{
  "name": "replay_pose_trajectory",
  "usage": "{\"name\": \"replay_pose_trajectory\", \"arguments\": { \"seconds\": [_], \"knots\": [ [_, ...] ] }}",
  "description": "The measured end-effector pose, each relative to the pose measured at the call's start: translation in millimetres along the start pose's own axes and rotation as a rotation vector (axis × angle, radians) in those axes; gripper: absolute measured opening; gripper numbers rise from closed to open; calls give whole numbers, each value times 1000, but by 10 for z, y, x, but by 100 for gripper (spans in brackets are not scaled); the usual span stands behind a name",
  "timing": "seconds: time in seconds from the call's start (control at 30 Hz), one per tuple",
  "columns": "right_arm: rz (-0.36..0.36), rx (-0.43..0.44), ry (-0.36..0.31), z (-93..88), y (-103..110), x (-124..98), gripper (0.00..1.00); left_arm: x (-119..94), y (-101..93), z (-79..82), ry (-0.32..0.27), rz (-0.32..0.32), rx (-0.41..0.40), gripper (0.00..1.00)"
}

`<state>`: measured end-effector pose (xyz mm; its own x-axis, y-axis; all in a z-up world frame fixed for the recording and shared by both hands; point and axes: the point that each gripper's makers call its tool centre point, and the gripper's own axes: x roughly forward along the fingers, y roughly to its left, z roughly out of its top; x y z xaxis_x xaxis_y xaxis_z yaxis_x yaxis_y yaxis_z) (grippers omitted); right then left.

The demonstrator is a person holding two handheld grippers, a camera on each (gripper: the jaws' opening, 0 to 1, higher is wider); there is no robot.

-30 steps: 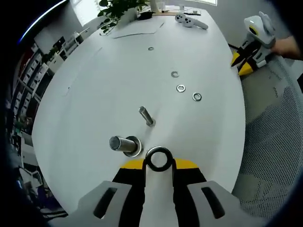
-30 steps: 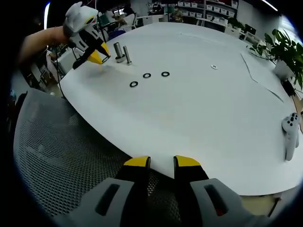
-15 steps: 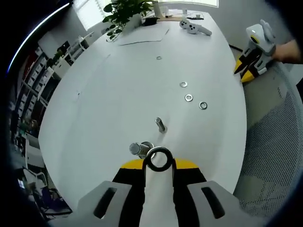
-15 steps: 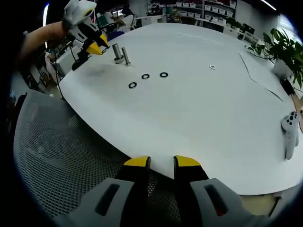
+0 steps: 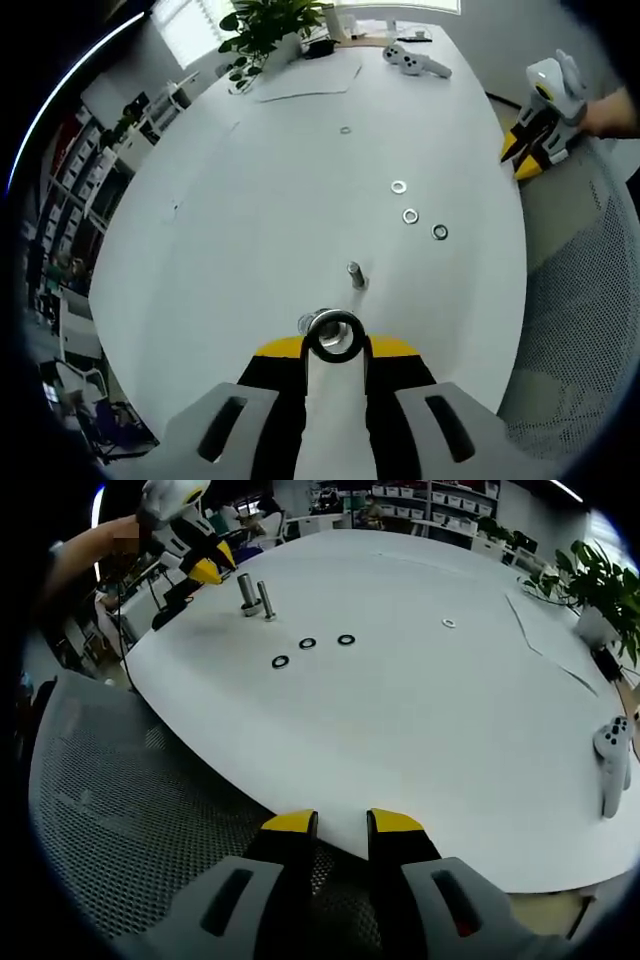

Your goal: Place the washer onto the threaded stud by aligning its center hole with the stud, sliding it down to the base, and recovering from edge contact or off-axis alignment until the washer reaches the visible bottom stop.

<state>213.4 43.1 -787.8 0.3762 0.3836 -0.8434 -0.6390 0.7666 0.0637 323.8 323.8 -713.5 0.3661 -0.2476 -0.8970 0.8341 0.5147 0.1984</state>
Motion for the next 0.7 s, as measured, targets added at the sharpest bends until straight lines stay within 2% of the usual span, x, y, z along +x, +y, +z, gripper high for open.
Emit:
{"name": "replay_pose_trajectory", "arguments": {
  "seconds": [0.2, 0.7],
  "knots": [
    [1, 2, -1, 1, 3, -1, 23, 42, 84, 1, 14, -4, -13, 19],
    [3, 0, 5, -7, 7, -1, 23, 123, 128, 12, 53, -34, -4, 19]
  ]
}}
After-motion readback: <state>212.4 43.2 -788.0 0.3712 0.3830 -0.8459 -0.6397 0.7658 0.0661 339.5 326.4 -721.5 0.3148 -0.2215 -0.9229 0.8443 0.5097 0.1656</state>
